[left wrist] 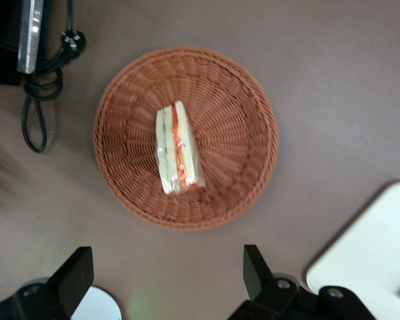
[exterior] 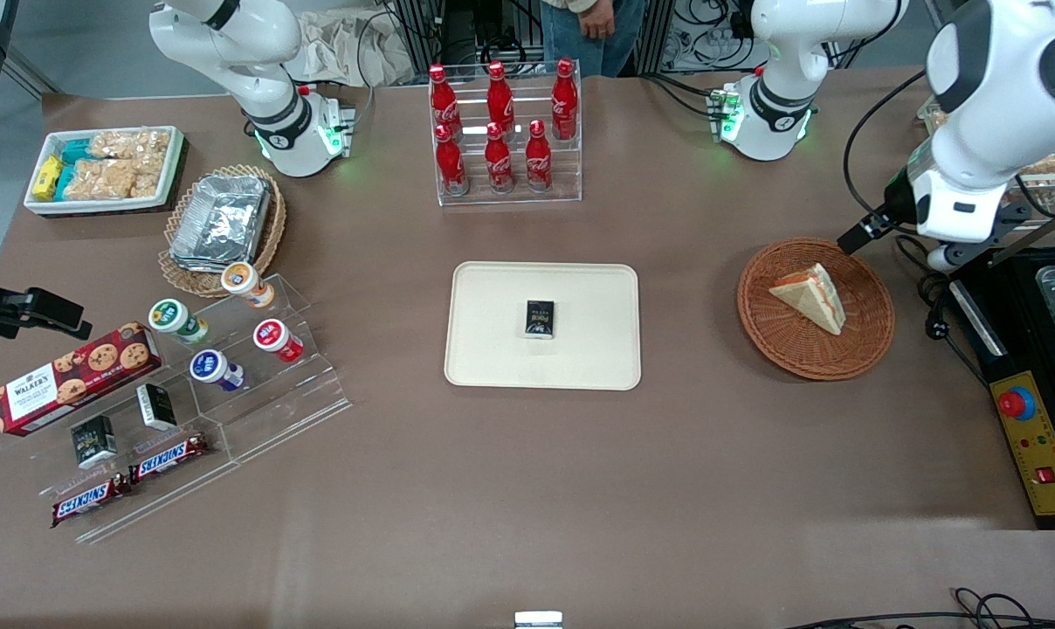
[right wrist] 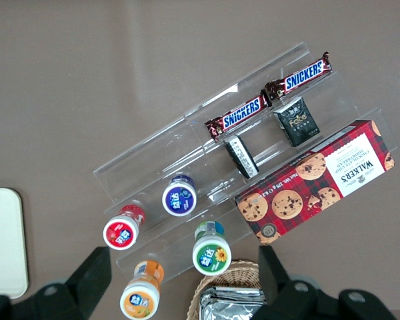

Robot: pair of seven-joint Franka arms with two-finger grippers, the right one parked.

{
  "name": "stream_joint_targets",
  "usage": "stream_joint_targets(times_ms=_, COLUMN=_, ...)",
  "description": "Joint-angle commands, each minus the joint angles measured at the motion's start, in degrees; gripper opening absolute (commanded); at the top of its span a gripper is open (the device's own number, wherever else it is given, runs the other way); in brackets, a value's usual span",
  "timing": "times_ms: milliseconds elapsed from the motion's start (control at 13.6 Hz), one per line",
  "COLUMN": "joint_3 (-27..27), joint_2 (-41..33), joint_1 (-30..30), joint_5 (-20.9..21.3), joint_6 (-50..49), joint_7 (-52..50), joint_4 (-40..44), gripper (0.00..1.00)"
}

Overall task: Place sandwich from basket to tray
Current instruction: 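Lower the left gripper and close it on the wrapped sandwich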

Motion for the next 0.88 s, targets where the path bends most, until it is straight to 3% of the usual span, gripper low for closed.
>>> stream_joint_targets(times_ms=0, joint_3=-2.2, joint_2=0.2, joint_1=0.3, joint_5=2.6, joint_6=6.6, joint_7=-6.8, joint_4=-5.8, gripper=1.00)
stream_joint_targets(times_ms=515, joint_3=-1.8, joint_2=1.7, joint_1=3.3, joint_5=2.5, joint_6=21.9, joint_7=-9.4, joint_4=-18.6, gripper=1.00)
stream_joint_targets(times_ms=809, joint_3=-1.8, joint_2=5.7, joint_1=5.2, joint_5=2.5, joint_6=26.3, joint_7=-9.8, joint_4=-20.1, gripper=1.00)
